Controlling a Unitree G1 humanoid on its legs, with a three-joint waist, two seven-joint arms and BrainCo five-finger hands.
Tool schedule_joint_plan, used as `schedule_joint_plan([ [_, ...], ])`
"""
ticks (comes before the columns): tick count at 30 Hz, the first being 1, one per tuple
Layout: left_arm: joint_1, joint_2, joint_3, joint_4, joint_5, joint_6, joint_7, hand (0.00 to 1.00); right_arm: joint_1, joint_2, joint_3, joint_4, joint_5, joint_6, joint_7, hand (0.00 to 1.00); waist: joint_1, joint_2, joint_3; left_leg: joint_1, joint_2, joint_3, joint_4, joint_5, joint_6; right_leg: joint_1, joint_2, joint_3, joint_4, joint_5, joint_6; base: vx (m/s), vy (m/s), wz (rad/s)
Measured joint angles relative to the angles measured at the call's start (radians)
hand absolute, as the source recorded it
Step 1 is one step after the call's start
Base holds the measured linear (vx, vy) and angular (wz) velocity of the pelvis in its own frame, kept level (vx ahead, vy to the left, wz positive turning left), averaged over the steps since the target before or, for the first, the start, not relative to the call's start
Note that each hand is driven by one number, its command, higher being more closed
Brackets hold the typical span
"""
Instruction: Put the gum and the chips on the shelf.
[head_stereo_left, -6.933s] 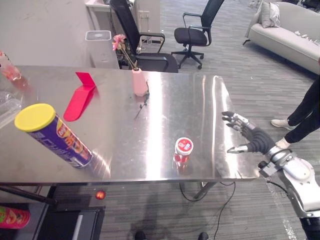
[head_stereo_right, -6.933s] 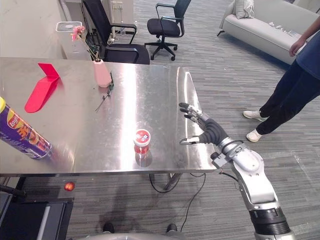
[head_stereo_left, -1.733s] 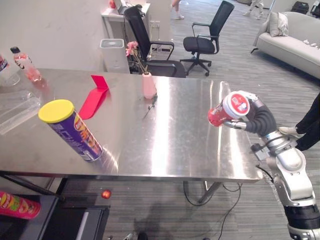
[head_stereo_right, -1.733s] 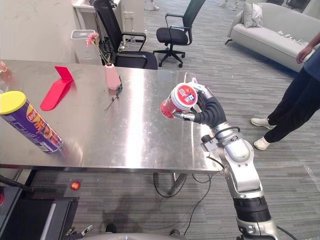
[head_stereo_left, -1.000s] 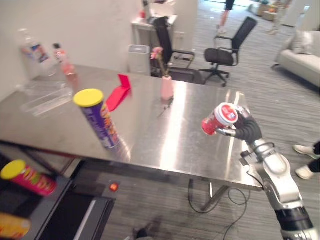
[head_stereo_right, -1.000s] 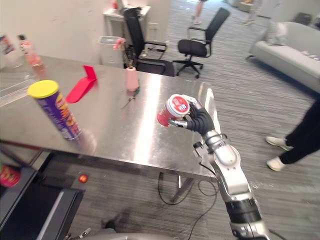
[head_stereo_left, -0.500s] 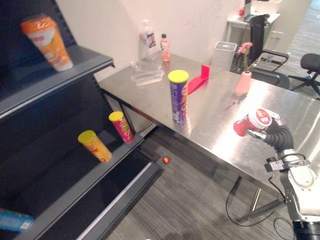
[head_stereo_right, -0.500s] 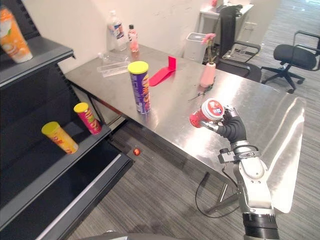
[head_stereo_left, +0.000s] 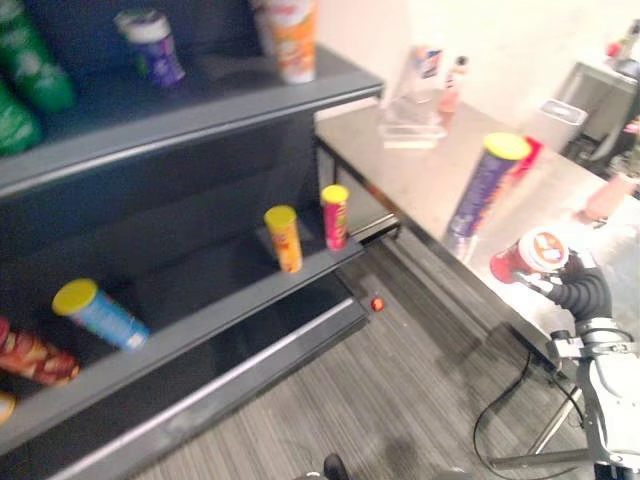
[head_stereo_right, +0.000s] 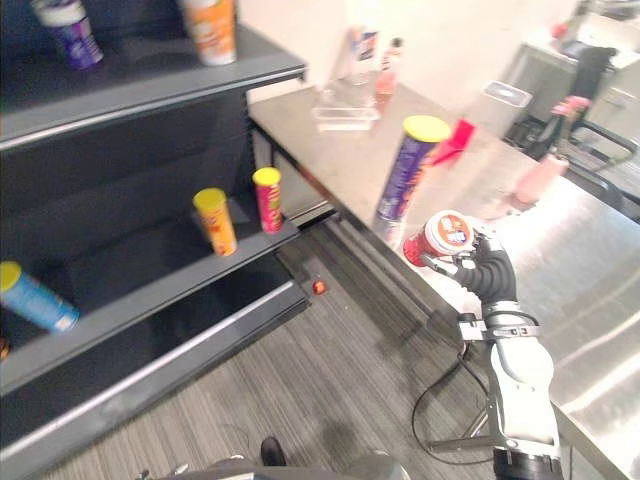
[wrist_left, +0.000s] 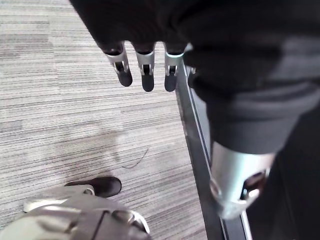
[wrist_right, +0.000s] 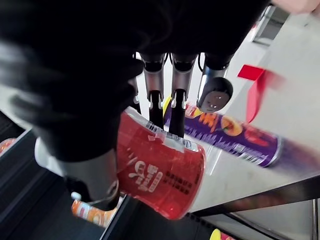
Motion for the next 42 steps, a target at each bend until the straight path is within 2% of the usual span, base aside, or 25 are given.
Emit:
schedule_joint_plan([
  [1, -0.001, 0.009, -0.001, 0.002, 0.0, 0.008, 0.0, 0.0, 0.001, 0.0, -0.002, -0.011, 0.0, 0.0, -0.01, 1.0, -0.004, -0.002, 0.001, 0.001, -0.006, -0.025, 0.0, 0.0, 0.0, -0.01, 0.037, 0.045, -0.013, -0.026, 0.019, 0.1, 0.055, 1.04],
  [2, -0.002, 0.015, -0.008, 0.005, 0.003, 0.017, 0.001, 0.0, -0.001, 0.0, -0.002, -0.02, 0.0, -0.012, -0.023, 1.0, -0.004, -0.024, -0.009, 0.002, -0.018, -0.049, 0.001, 0.001, -0.002, -0.035, 0.075, 0.095, -0.038, -0.049, 0.032, 0.11, 0.05, 0.74],
  [3, -0.002, 0.017, -0.009, 0.006, 0.004, 0.018, 0.001, 0.0, -0.002, 0.0, -0.002, -0.02, 0.0, -0.015, -0.024, 1.0, -0.002, -0.022, -0.008, 0.002, -0.022, -0.058, 0.002, 0.001, -0.002, -0.048, 0.085, 0.109, -0.053, -0.051, 0.029, 0.16, 0.058, 0.67],
  [5, -0.008, 0.019, -0.018, 0.015, 0.028, 0.019, 0.001, 0.0, -0.009, 0.0, -0.002, -0.019, 0.0, -0.018, -0.025, 1.0, -0.001, -0.037, -0.017, 0.004, -0.027, -0.089, 0.007, 0.002, 0.001, -0.087, 0.112, 0.143, -0.084, -0.052, 0.028, 0.15, 0.044, 0.51],
  [6, -0.014, 0.021, -0.02, 0.02, 0.031, 0.019, 0.001, 0.0, -0.01, 0.0, -0.002, -0.019, 0.0, -0.018, -0.025, 1.0, -0.001, -0.032, -0.014, 0.002, -0.027, -0.104, 0.015, 0.005, 0.005, -0.104, 0.122, 0.161, -0.102, -0.051, 0.028, 0.18, 0.04, 0.55],
  [7, -0.018, 0.021, -0.03, 0.023, 0.032, 0.019, 0.001, 0.0, -0.01, 0.0, 0.0, -0.019, 0.0, -0.018, -0.024, 1.0, 0.0, -0.041, -0.018, 0.003, -0.027, -0.121, 0.026, 0.006, 0.007, -0.119, 0.134, 0.187, -0.129, -0.05, 0.031, 0.2, 0.036, 0.8],
  [9, -0.02, 0.021, -0.038, 0.022, 0.033, 0.017, 0.002, 0.0, -0.011, 0.0, 0.0, -0.019, 0.001, -0.018, -0.024, 1.0, -0.004, -0.044, -0.02, 0.007, -0.028, -0.147, 0.048, 0.005, 0.007, -0.114, 0.147, 0.206, -0.192, -0.048, 0.033, 0.16, 0.013, 0.7],
  [10, -0.021, 0.021, -0.038, 0.022, 0.033, 0.017, 0.003, 0.0, -0.011, 0.0, 0.001, -0.019, 0.002, -0.018, -0.024, 1.0, -0.004, -0.048, -0.023, 0.008, -0.029, -0.157, 0.057, 0.002, 0.002, -0.107, 0.148, 0.204, -0.217, -0.042, 0.039, 0.14, -0.055, 0.58],
  [11, -0.019, 0.022, -0.037, 0.022, 0.033, 0.018, 0.008, 0.0, -0.014, 0.001, 0.001, -0.018, 0.004, -0.018, -0.024, 1.0, 0.0, -0.06, -0.029, 0.012, -0.032, -0.164, 0.077, -0.013, -0.021, -0.074, 0.149, 0.191, -0.295, -0.013, 0.052, 0.14, -0.079, 0.52],
  [13, -0.016, 0.025, -0.036, 0.023, 0.034, 0.02, 0.021, 0.0, -0.034, 0.0, 0.001, -0.01, 0.01, -0.018, -0.023, 1.0, 0.008, -0.076, -0.032, 0.024, -0.034, -0.165, 0.104, -0.036, -0.043, -0.021, 0.148, 0.18, -0.363, 0.063, 0.057, 0.13, -0.15, 0.4],
  [15, -0.016, 0.02, -0.034, 0.021, 0.038, 0.02, 0.024, 0.0, -0.066, 0.0, 0.004, 0.003, 0.019, -0.018, -0.021, 1.0, 0.026, -0.064, -0.034, 0.025, -0.011, -0.162, 0.124, -0.053, -0.06, 0.013, 0.174, 0.177, -0.411, 0.061, 0.059, 0.08, -0.164, 0.08],
  [20, -0.008, 0.011, -0.014, 0.023, 0.067, 0.019, 0.029, 0.0, -0.087, 0.0, 0.02, 0.043, 0.019, -0.003, 0.018, 1.0, 0.019, -0.054, -0.036, 0.022, 0.029, -0.159, 0.125, -0.066, -0.069, 0.067, 0.216, 0.145, -0.486, 0.037, 0.043, 0.01, -0.161, 0.08],
  [24, 0.01, -0.002, -0.013, 0.022, 0.076, 0.016, 0.03, 0.0, -0.076, 0.0, 0.037, 0.055, 0.02, 0.001, 0.025, 1.0, 0.002, -0.033, -0.058, 0.022, 0.037, -0.157, 0.125, -0.071, -0.072, 0.076, 0.22, 0.129, -0.486, 0.026, 0.037, -0.03, -0.071, 0.12],
  [26, 0.02, -0.014, -0.013, 0.022, 0.076, 0.015, 0.03, 0.0, -0.057, 0.0, 0.049, 0.055, 0.021, 0.002, 0.051, 1.0, 0.0, -0.014, -0.074, 0.02, 0.037, -0.157, 0.125, -0.071, -0.072, 0.077, 0.219, 0.126, -0.486, 0.026, 0.037, -0.02, -0.029, 0.05],
  [28, 0.022, -0.016, -0.013, 0.022, 0.077, 0.014, 0.03, 0.0, -0.047, 0.0, 0.06, 0.055, 0.021, 0.002, 0.061, 1.0, 0.0, -0.008, -0.078, 0.019, 0.037, -0.157, 0.127, -0.074, -0.066, 0.077, 0.22, 0.128, -0.487, 0.025, 0.035, 0.0, 0.0, 0.0],
  [30, 0.024, -0.015, -0.012, 0.023, 0.077, 0.014, 0.032, 0.0, -0.045, 0.0, 0.076, 0.055, 0.022, 0.006, 0.068, 1.0, -0.001, -0.007, -0.079, 0.012, 0.04, -0.156, 0.14, -0.081, -0.066, 0.077, 0.224, 0.133, -0.49, 0.024, 0.034, 0.0, -0.009, -0.02],
  [32, 0.024, -0.016, -0.007, 0.023, 0.076, 0.01, 0.035, 0.0, -0.044, 0.0, 0.086, 0.055, 0.025, 0.006, 0.091, 1.0, 0.0, -0.003, -0.081, -0.027, 0.058, -0.154, 0.226, -0.116, -0.065, 0.076, 0.239, 0.147, -0.496, 0.02, 0.027, 0.01, -0.028, -0.09],
  [34, 0.026, -0.016, -0.003, 0.027, 0.075, 0.001, 0.039, 0.0, -0.045, 0.001, 0.108, 0.055, 0.044, 0.006, 0.102, 1.0, 0.015, 0.004, -0.083, -0.053, 0.078, -0.149, 0.295, -0.146, -0.068, 0.075, 0.256, 0.166, -0.498, 0.015, 0.019, 0.03, -0.026, -0.23],
  [39, 0.018, -0.032, -0.001, 0.027, 0.069, -0.007, 0.041, 0.0, -0.068, 0.001, 0.168, 0.055, 0.042, 0.006, 0.126, 1.0, 0.023, 0.009, -0.081, -0.07, 0.085, -0.162, 0.349, -0.145, -0.068, 0.077, 0.26, 0.185, -0.502, 0.013, 0.014, 0.02, -0.019, -0.11],
  [40, 0.017, -0.033, -0.001, 0.027, 0.076, -0.008, 0.041, 0.0, -0.081, 0.001, 0.175, 0.055, 0.042, 0.007, 0.128, 1.0, 0.023, 0.008, -0.079, -0.07, 0.082, -0.168, 0.352, -0.14, -0.07, 0.08, 0.255, 0.187, -0.51, 0.011, 0.009, 0.0, 0.0, 0.0],
  [41, 0.016, -0.031, 0.002, 0.027, 0.079, -0.008, 0.041, 0.0, -0.097, 0.001, 0.182, 0.055, 0.042, 0.009, 0.128, 1.0, 0.021, -0.007, -0.069, -0.078, 0.074, -0.19, 0.373, -0.137, -0.073, 0.088, 0.246, 0.189, -0.517, 0.011, 0.007, 0.0, 0.0, 0.0],
  [42, 0.013, -0.029, 0.003, 0.028, 0.081, -0.008, 0.042, 0.0, -0.118, 0.001, 0.192, 0.058, 0.042, 0.012, 0.126, 1.0, 0.023, -0.012, -0.061, -0.089, 0.076, -0.208, 0.401, -0.155, -0.062, 0.091, 0.238, 0.193, -0.515, 0.012, 0.006, -0.06, 0.035, -0.15],
])
